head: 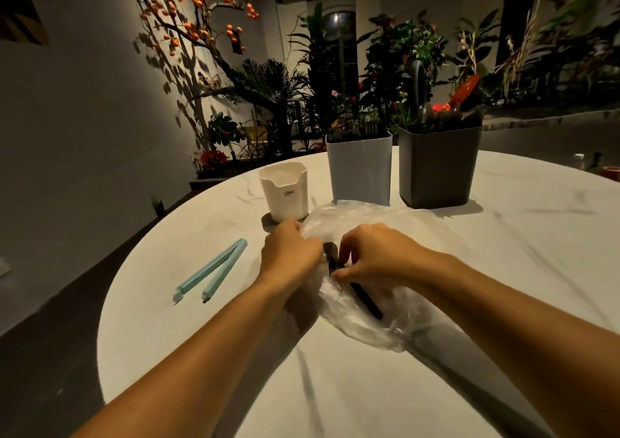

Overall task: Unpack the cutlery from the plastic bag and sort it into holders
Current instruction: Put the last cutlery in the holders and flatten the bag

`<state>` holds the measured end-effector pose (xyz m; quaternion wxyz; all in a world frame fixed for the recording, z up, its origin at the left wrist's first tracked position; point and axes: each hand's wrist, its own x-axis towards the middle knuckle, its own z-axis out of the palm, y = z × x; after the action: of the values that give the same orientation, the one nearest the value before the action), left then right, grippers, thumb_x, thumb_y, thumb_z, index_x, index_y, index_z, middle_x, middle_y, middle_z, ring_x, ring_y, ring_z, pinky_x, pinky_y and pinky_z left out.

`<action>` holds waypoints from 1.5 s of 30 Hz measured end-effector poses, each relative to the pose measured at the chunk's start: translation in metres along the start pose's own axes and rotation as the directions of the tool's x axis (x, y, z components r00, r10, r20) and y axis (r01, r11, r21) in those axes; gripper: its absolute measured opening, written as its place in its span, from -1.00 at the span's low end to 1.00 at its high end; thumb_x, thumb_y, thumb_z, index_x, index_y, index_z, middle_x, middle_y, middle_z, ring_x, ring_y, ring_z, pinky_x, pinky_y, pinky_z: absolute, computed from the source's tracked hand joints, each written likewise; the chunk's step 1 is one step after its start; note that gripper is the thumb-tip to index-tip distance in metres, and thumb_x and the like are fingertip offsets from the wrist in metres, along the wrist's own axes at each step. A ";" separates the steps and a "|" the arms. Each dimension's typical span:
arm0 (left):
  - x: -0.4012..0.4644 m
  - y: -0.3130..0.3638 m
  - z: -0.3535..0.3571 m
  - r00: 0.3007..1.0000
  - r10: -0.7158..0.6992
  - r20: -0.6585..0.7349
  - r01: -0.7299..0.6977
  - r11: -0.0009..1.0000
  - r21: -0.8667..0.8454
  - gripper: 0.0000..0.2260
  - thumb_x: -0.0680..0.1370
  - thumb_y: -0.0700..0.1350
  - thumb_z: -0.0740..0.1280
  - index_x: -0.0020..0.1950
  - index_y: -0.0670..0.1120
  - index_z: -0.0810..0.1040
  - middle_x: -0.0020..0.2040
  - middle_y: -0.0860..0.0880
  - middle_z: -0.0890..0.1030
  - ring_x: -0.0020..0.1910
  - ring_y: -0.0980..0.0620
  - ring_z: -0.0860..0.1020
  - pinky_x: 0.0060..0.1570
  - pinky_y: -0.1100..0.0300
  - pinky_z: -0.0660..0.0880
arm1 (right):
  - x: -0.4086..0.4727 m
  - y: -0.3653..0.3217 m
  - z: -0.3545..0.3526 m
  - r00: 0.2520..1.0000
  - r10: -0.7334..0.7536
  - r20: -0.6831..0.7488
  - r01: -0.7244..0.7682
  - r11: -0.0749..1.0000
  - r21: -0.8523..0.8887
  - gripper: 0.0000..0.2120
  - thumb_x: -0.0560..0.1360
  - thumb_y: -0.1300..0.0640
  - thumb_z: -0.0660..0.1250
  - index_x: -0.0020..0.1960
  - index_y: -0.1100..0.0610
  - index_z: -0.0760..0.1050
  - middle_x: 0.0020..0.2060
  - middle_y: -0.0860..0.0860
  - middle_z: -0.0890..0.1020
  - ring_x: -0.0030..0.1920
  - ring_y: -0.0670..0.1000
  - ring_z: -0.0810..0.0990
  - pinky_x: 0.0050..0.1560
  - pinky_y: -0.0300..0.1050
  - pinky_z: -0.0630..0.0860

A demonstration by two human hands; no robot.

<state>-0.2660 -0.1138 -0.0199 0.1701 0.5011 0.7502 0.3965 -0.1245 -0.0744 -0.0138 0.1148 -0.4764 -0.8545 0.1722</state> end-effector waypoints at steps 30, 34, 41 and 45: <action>-0.006 -0.014 0.013 0.955 0.254 -0.153 -0.283 0.935 -0.215 -0.52 0.52 -0.16 0.46 0.22 0.15 0.23 0.22 0.03 0.43 0.14 0.02 0.50 0.18 0.15 0.54 | -0.006 -0.012 0.006 0.977 0.173 -0.121 -0.178 0.983 -0.036 -0.76 0.54 0.08 0.39 0.17 0.02 0.45 -0.17 -0.05 0.48 -0.14 0.02 0.48 -0.13 -0.16 0.40; -0.007 -0.015 0.016 0.828 0.540 -0.152 -0.550 0.835 -0.028 -0.48 0.39 -0.19 0.47 0.14 0.23 0.30 0.30 0.04 0.36 0.26 0.03 0.42 0.27 0.16 0.51 | -0.006 -0.008 -0.001 0.980 0.184 -0.073 -0.181 0.983 0.041 -0.68 0.55 0.16 0.37 0.29 0.08 0.48 -0.01 0.00 0.55 -0.02 0.04 0.53 0.02 -0.14 0.50; -0.008 -0.018 0.018 0.862 0.503 -0.071 -0.500 0.864 0.055 -0.76 0.52 -0.33 0.33 -0.03 0.03 0.54 0.46 0.02 0.37 0.44 0.00 0.33 0.38 0.17 0.29 | -0.007 0.003 -0.011 0.977 0.210 0.028 -0.212 0.964 0.158 -0.74 0.66 0.14 0.14 0.30 0.10 0.47 0.15 0.09 0.57 0.05 0.11 0.54 0.21 0.04 0.56; -0.008 -0.018 0.018 0.906 0.403 -0.129 -0.414 0.907 -0.073 -0.64 0.56 -0.03 0.11 0.24 -0.04 0.57 0.45 0.02 0.40 0.45 0.00 0.35 0.41 0.15 0.30 | -0.006 -0.002 -0.012 0.983 0.184 0.018 -0.185 0.980 0.068 -0.68 0.66 -0.07 0.16 0.23 0.14 0.46 0.05 0.09 0.58 0.00 0.08 0.53 0.09 -0.03 0.51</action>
<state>-0.2616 -0.1161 -0.0463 0.0660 0.6154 0.6161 0.4871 -0.1190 -0.0783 -0.0024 0.1099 -0.5484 -0.8008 0.2141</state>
